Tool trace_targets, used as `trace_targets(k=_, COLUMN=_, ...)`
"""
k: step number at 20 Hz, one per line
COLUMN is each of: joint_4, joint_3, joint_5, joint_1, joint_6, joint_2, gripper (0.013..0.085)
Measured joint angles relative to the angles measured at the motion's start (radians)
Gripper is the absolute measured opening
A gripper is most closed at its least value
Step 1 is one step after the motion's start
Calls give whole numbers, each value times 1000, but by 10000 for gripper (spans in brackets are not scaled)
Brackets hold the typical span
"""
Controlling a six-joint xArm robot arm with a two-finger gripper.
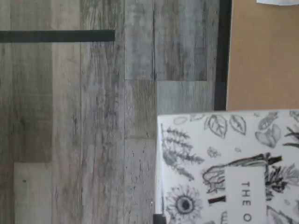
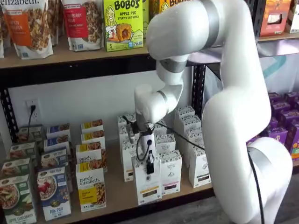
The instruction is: Pick up the white box with a yellow strip in the middle, on the bottom shelf, the fourth box from the left
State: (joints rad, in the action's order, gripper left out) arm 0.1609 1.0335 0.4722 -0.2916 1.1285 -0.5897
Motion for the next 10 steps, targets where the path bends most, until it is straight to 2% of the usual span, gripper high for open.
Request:
trace_targets(k=4, joint_4=0, joint_3=-52, joint_5=0, joint_1=10, joint_6=11, joint_2=67, gripper=490)
trace_targets(k=10, joint_4=-10, joint_3=-95, joint_5=50, joint_1=18, joint_6=29, joint_2=152, gripper=490)
